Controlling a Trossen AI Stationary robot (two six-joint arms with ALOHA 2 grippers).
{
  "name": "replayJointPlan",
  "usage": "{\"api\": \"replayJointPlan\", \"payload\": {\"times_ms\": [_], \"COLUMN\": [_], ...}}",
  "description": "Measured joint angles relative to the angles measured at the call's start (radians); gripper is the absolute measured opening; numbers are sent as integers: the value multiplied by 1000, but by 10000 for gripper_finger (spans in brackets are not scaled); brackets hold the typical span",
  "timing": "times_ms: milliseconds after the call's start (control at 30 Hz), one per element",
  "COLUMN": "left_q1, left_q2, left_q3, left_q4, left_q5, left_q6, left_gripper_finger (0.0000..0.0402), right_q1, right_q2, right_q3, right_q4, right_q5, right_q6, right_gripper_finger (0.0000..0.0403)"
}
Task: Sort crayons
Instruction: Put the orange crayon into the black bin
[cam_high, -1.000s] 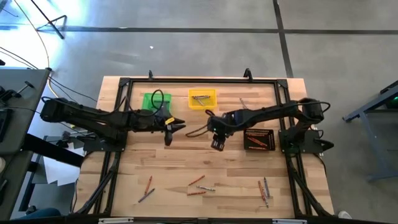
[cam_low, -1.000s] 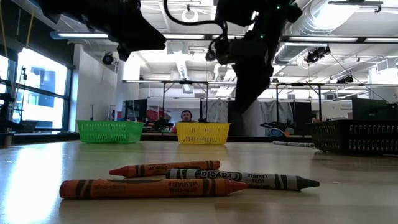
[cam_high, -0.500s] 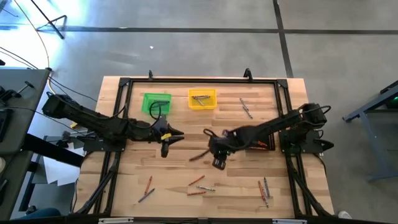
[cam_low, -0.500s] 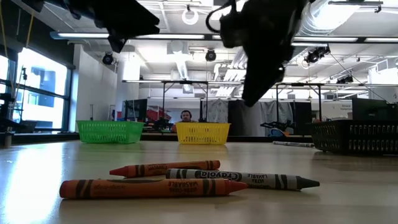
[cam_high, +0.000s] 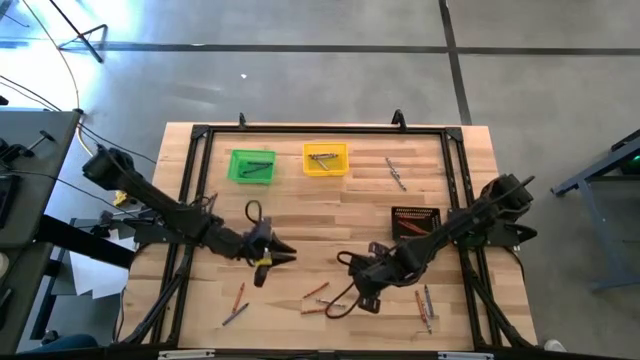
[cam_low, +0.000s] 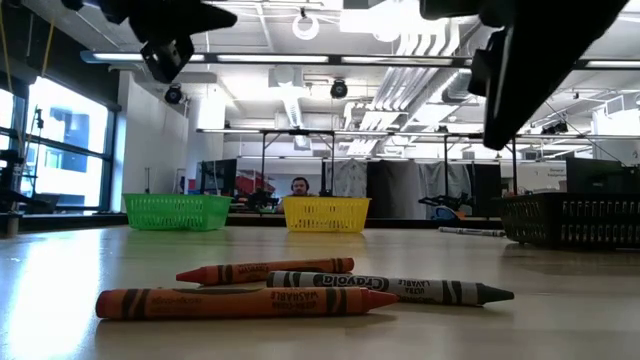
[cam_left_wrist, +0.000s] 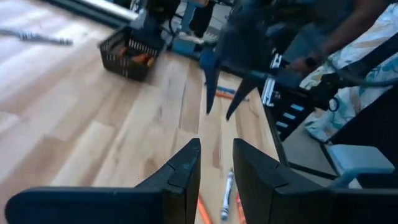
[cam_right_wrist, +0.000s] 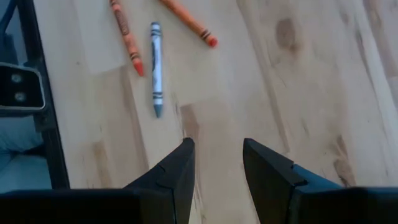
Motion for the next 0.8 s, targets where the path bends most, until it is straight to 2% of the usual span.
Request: {"api": "replayJointPlan", "payload": {"times_ms": [233,367,533,800], "left_q1": [-86,-140,-207,-293], "left_q2": [144,206,280,385], "left_q3": [41,108,226,407], "left_q4": [1,-98,-335,-795], "left_q5": [-40,-18,2,103], "left_q6": [-180,-310,-546,-966], "left_gripper_finger": [78,78,78,78], "right_q1": [21,29,47,66], "right_q2": [0,0,0,0], "right_q3": [0,1,1,1], "right_q4": [-1,-9,-21,-23], "right_q5": [38,36,36,34], "right_q6": [-19,-36,-37,-88], "right_gripper_finger": [130,130,130,130]}}
